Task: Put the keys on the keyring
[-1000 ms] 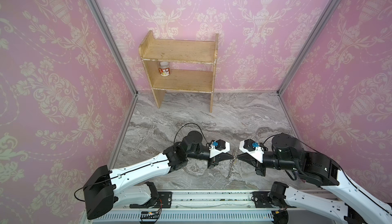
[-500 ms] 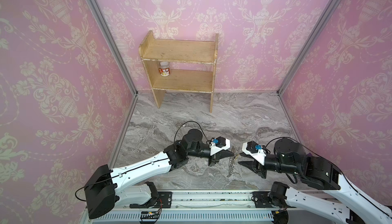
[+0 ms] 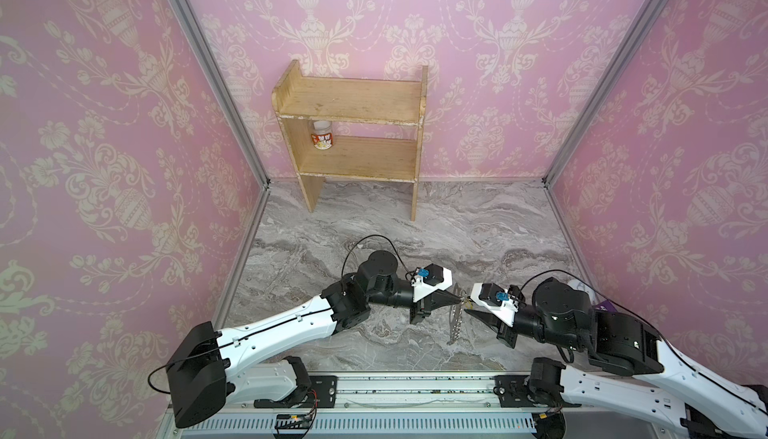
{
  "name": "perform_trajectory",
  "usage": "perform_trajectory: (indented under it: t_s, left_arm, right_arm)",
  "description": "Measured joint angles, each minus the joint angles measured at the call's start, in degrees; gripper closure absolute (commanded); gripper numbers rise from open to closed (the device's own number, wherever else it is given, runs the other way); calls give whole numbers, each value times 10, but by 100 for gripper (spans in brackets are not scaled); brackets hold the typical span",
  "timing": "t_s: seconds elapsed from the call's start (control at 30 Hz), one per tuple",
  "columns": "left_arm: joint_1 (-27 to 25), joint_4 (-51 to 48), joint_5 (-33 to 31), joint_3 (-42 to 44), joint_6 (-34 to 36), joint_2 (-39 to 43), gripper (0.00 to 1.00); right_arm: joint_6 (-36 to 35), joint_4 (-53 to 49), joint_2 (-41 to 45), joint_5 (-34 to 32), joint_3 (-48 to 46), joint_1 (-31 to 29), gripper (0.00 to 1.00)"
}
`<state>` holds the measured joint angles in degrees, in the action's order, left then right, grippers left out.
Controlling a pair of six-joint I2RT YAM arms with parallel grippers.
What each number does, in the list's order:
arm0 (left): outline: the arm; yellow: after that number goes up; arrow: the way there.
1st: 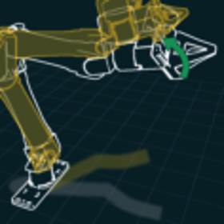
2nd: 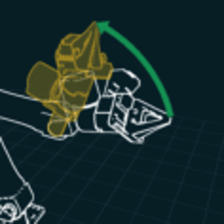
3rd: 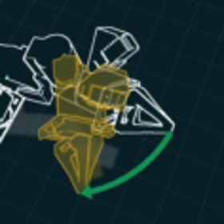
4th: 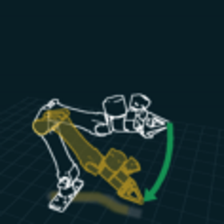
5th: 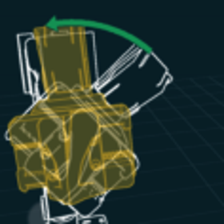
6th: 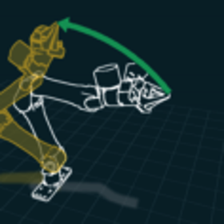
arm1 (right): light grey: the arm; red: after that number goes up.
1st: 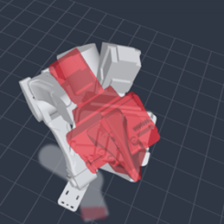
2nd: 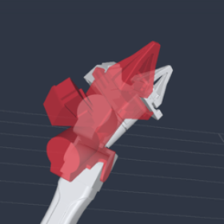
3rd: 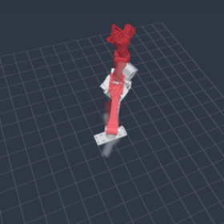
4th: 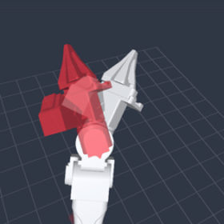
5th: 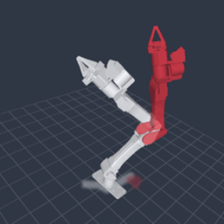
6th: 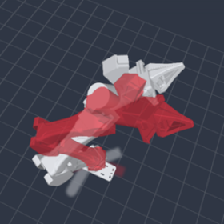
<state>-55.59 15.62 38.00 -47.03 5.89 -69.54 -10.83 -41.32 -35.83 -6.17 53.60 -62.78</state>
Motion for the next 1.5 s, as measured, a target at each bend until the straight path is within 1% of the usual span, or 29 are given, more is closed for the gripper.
perform_trajectory:
  t_s: [0.17, 0.3, 0.6, 1.0, 1.5]
  left_arm:
    - [0, -2, 0, 0, 0, 0, 100]
    - [3, -4, 0, 0, 0, 0, 100]
    - [8, -2, 0, 0, -13, 1, 100]
    - [19, 17, 7, 0, -50, 1, 100]
    - [30, 49, 18, 0, -98, -1, 100]
  right_arm:
    - [-3, 2, 0, -22, 0, -5, 94]
    - [-3, 2, 0, -29, 0, -7, 100]
    - [-3, 1, -6, -31, 5, -8, 100]
    - [-4, -1, -12, -40, 8, -15, 100]
    - [-9, 2, -14, -74, 10, -28, 100]
